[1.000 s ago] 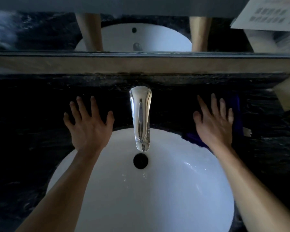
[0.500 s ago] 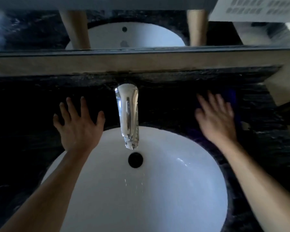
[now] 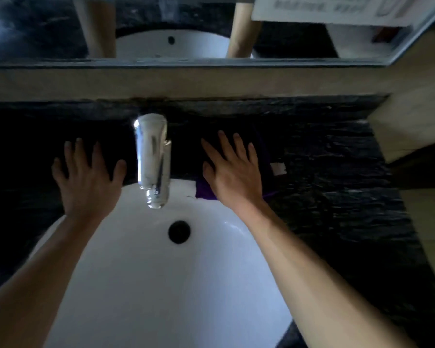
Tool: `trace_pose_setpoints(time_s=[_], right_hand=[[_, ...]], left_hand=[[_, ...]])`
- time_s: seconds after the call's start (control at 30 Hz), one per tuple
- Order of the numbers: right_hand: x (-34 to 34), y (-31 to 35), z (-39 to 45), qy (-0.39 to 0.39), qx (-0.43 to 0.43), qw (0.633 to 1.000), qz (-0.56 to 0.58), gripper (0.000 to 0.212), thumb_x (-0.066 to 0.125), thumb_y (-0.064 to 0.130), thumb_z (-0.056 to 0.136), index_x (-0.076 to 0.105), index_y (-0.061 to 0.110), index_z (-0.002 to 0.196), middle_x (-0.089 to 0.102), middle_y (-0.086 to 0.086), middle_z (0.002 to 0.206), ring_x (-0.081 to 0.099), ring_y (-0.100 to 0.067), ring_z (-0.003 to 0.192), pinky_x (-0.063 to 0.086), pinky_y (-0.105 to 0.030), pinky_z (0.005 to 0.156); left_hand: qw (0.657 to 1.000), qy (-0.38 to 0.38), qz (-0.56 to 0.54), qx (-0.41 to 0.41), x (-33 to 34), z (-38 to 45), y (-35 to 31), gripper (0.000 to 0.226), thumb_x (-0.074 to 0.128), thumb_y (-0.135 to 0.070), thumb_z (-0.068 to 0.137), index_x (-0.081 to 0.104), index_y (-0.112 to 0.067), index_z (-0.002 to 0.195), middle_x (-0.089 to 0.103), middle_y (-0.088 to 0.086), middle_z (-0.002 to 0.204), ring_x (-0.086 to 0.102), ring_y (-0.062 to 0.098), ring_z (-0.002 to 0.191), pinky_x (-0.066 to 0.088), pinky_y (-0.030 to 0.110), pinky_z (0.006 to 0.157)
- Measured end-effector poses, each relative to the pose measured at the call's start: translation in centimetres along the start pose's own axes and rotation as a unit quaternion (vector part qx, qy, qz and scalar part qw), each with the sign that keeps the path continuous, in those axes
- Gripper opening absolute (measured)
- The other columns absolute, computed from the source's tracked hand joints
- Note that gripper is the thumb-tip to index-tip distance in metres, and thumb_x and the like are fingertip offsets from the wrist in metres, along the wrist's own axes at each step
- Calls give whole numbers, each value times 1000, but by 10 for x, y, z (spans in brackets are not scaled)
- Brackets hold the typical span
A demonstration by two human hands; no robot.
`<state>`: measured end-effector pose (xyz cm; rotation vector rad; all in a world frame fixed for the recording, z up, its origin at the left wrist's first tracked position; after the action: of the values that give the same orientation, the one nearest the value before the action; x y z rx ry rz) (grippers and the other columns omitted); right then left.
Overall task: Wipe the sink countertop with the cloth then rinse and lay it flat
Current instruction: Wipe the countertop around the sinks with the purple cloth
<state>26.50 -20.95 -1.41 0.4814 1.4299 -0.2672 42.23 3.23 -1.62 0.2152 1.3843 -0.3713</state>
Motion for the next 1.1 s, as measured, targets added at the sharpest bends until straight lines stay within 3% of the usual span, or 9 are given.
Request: trace_pose_setpoints(time_s=[0.07, 0.17, 0.27, 0.43, 0.5, 0.7, 0.87, 1.0, 1.1], right_hand=[[-9, -51, -22, -10, 30, 999, -15, 56, 41, 45, 94, 46, 38, 149, 43, -6, 160, 37, -36, 147, 26, -56, 119], [-22, -115, -59, -7, 80, 996, -37, 56, 42, 43, 95, 45, 37, 151, 43, -8, 160, 39, -37, 146, 29, -57, 118], [-33, -150, -106, 8, 122, 992, -42, 59, 38, 45, 96, 39, 36, 154, 38, -9, 163, 35, -36, 149, 28, -59, 119], [-36, -131, -192, 54, 126, 989, -56, 63, 34, 53, 99, 26, 39, 159, 23, -5, 169, 24, -34, 155, 24, -58, 120], [-35, -125, -184, 63, 112, 990, -56, 62, 32, 56, 100, 25, 39, 159, 21, -6, 170, 22, -35, 155, 23, -59, 121], [-23, -103, -52, 46, -38, 998, -17, 54, 34, 47, 102, 38, 35, 155, 31, -3, 167, 25, -32, 154, 23, -56, 122], [-13, -87, 10, 88, -216, 972, -25, 58, 26, 50, 100, 36, 34, 155, 26, 4, 168, 19, -26, 156, 15, -49, 126], [-18, -104, 28, 97, -248, 964, -2, 54, 28, 54, 100, 36, 46, 153, 30, 9, 166, 21, -18, 156, 15, -43, 126], [-28, -165, 21, 93, -199, 975, 4, 53, 30, 49, 100, 38, 45, 152, 33, 7, 165, 25, -17, 154, 17, -43, 124]], left_hand=[[999, -46, -2, 20, -9, -38, -19, 50, 43, -33, 97, 50, 1, 133, 36, 38, 148, 34, 52, 139, 27, 60, 111], [972, -40, -89, 215, -9, -118, -95, 40, 49, -13, 91, 58, 3, 127, 54, 34, 132, 53, 53, 121, 41, 61, 101], [928, -29, -175, 328, -17, -134, -179, 36, 53, -11, 91, 65, 2, 123, 60, 22, 136, 56, 40, 129, 43, 50, 107], [987, 53, -137, 65, -3, -47, -243, 69, 39, -43, 98, 44, 7, 144, 42, 31, 151, 39, 44, 142, 31, 53, 117], [992, 74, -99, 14, 9, -43, -253, 76, 32, -49, 100, 37, 9, 148, 34, 35, 154, 32, 45, 146, 26, 54, 120], [996, 25, -80, -2, 13, -43, -253, 74, 19, -49, 103, 34, 6, 151, 33, 31, 157, 29, 41, 148, 21, 51, 120], [990, -18, -131, -42, 10, -40, -250, 76, 13, -50, 102, 37, 3, 151, 38, 23, 157, 33, 35, 148, 25, 47, 120], [991, -39, -119, -50, 10, -42, -249, 76, 24, -54, 101, 37, 0, 152, 41, 22, 156, 37, 34, 146, 26, 46, 119], [993, -36, -103, -41, 11, -42, -250, 73, 27, -52, 100, 38, -2, 152, 39, 23, 157, 35, 35, 147, 26, 49, 119]])
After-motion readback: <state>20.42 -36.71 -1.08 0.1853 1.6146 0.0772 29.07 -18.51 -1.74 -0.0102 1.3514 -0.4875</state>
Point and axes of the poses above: each hand's wrist, its own z-axis towards the middle knuckle, its own x-axis out of the palm, y = z × x, the point moved 6 cm from there along z, towards the middle knuckle
